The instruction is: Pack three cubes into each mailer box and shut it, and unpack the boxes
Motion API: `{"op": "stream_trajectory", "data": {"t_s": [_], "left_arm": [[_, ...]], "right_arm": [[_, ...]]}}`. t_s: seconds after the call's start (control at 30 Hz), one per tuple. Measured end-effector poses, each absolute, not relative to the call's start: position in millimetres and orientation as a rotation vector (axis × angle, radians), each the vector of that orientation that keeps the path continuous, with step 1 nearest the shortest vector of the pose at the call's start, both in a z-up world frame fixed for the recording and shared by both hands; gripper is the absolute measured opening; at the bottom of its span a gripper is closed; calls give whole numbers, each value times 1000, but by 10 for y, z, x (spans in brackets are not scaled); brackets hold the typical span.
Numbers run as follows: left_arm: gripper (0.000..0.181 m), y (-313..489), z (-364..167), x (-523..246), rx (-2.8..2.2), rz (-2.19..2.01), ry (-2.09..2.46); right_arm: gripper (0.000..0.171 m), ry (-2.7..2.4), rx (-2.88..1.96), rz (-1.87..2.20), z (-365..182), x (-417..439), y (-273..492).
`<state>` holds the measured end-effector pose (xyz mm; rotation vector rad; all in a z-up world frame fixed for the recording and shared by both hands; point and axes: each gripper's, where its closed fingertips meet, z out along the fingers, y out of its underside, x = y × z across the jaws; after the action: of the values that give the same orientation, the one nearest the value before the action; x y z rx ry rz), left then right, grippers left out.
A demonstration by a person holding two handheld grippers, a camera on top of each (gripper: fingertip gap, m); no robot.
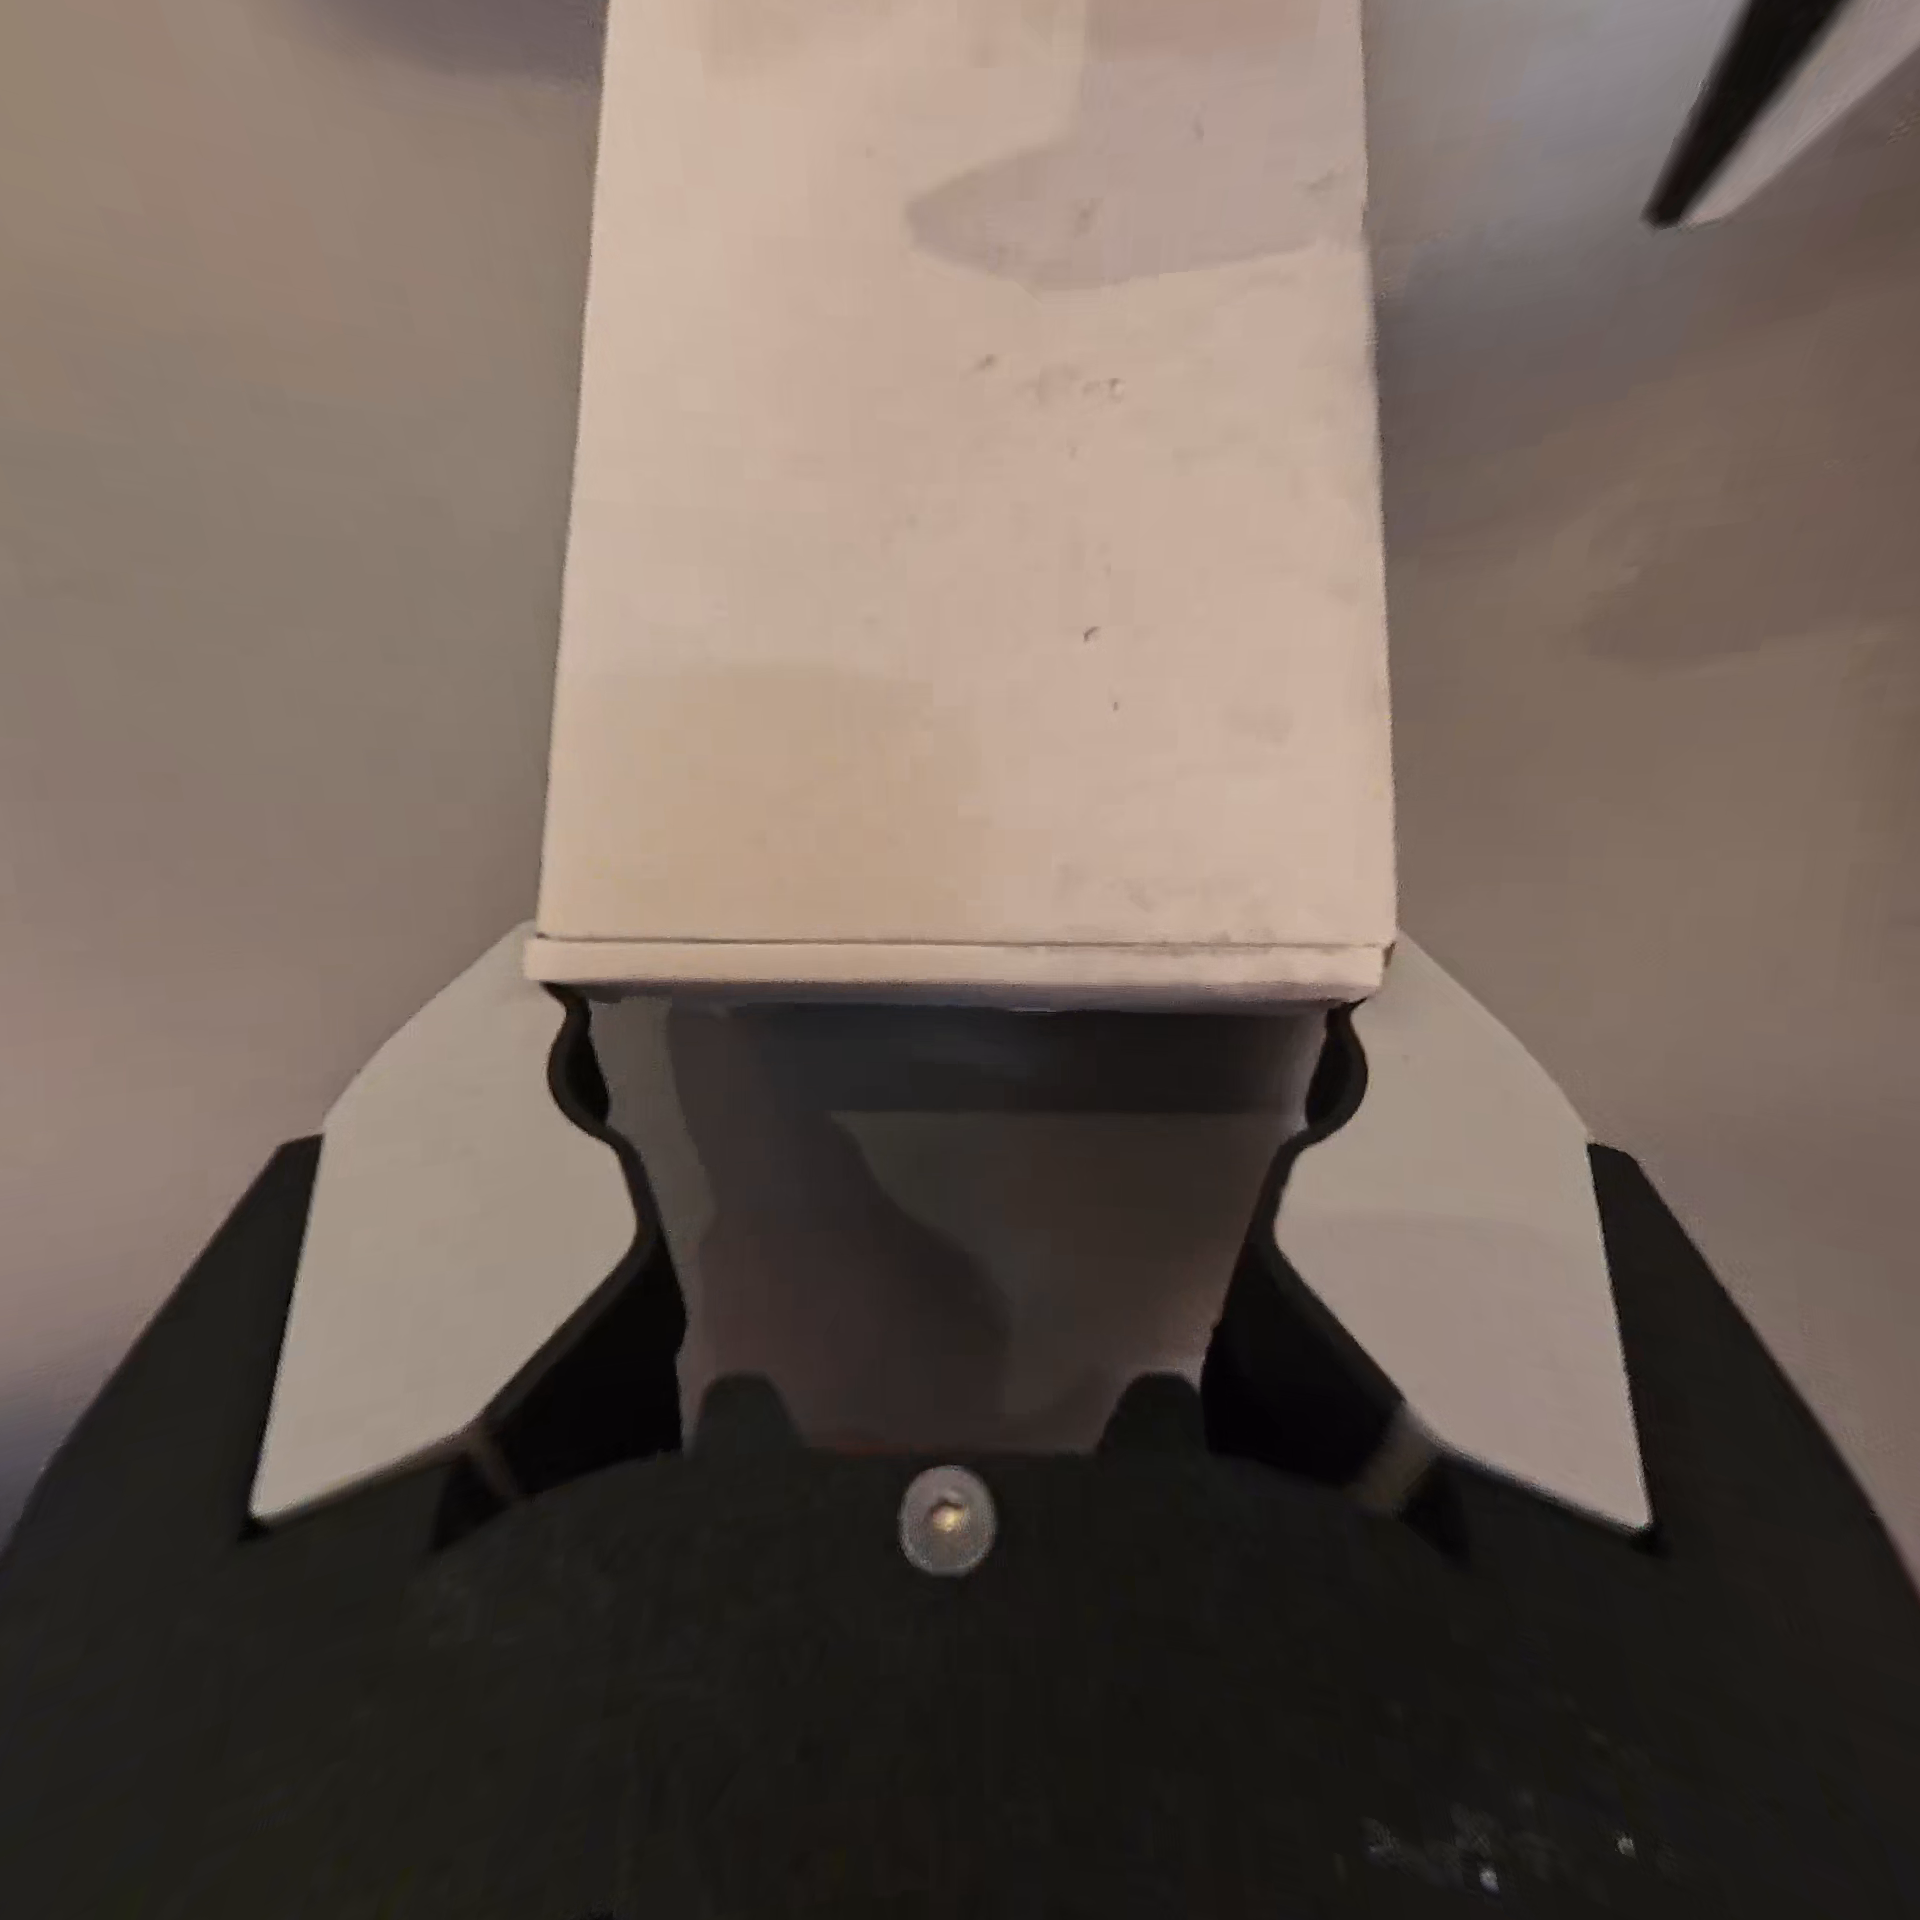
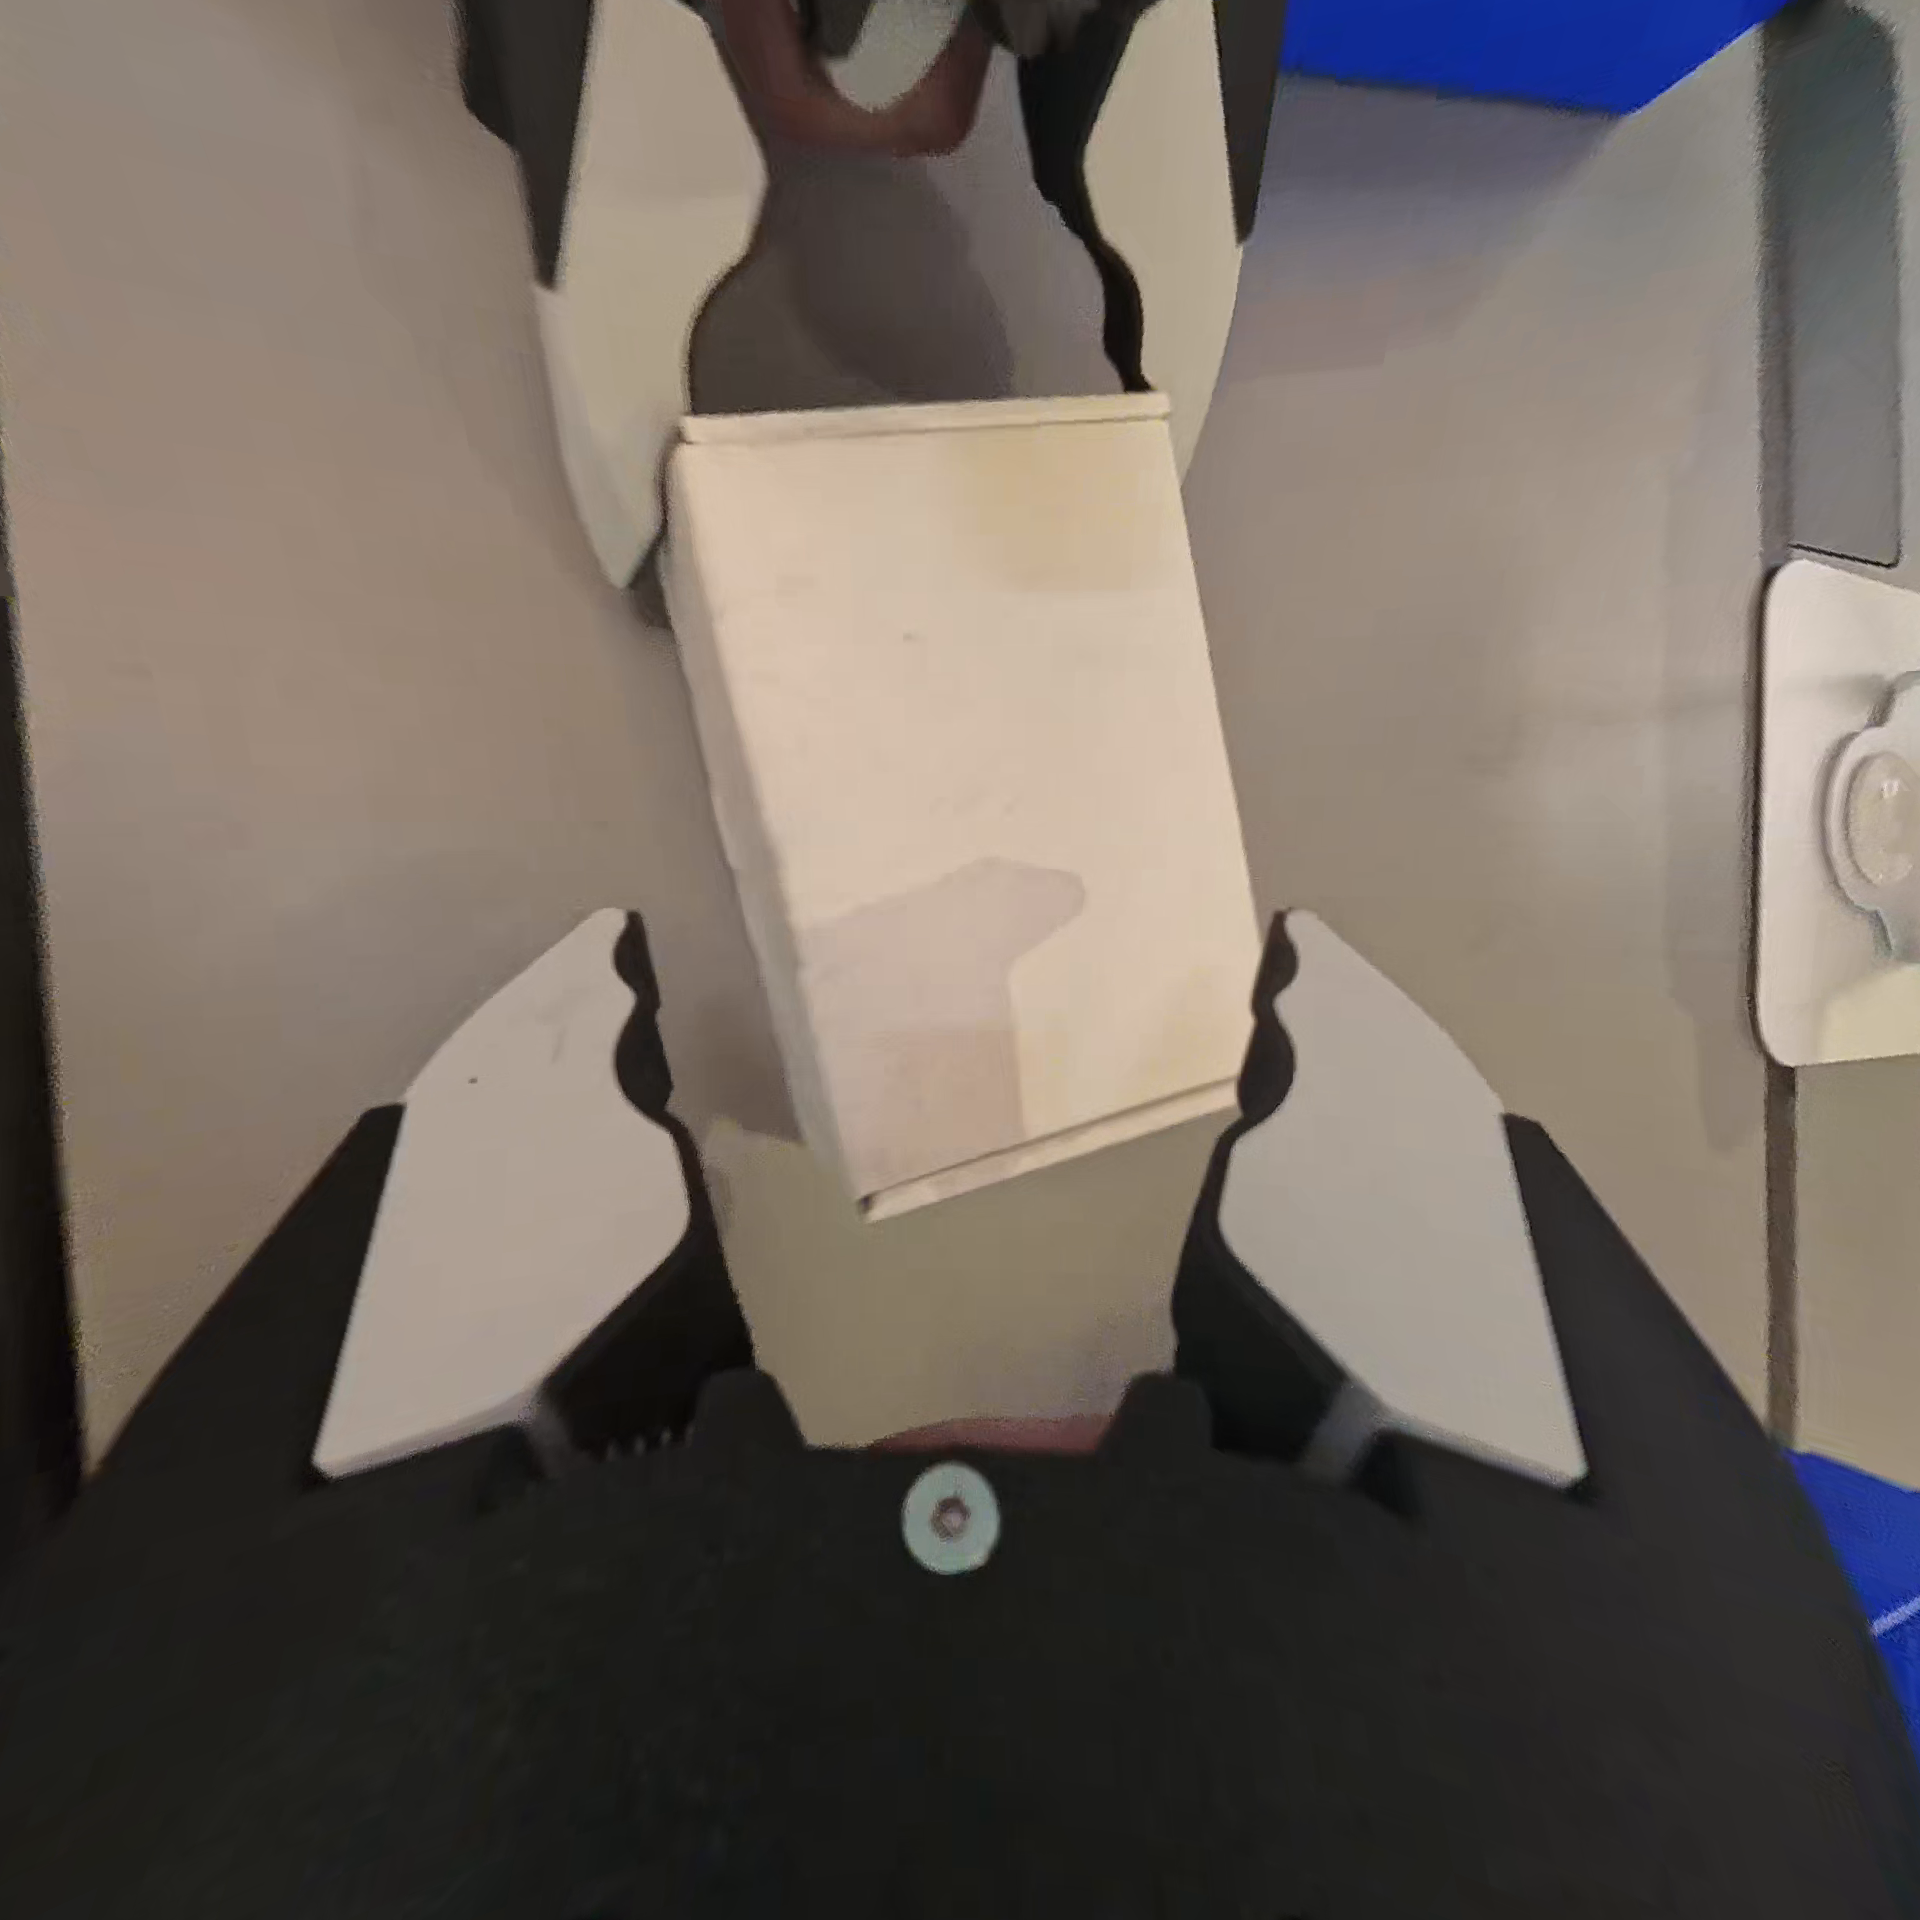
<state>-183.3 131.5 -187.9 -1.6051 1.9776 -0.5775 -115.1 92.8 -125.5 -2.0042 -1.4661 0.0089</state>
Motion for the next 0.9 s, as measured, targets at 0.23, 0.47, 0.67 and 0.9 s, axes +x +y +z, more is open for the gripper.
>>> {"op": "stream_trajectory", "data": {"t_s": [0.23, 0.47, 0.67, 0.9], "left_arm": [[125, 1344, -1732, -2109, -1723, -590, 1840], [90, 975, -1436, -2559, -1823, -670, 1532], [92, 660, -1552, -2764, -1915, -604, 1398], [92, 394, -1638, -2701, -1908, -628, 1419]], "right_arm": [[134, -1727, -2172, -70, -1707, -1318, 1346], [144, -1823, -2338, -166, -1986, -1181, 1405], [143, -1502, -2271, -230, -1327, -761, 1612], [143, -268, -2615, -333, -276, 1553, 1915]]}}
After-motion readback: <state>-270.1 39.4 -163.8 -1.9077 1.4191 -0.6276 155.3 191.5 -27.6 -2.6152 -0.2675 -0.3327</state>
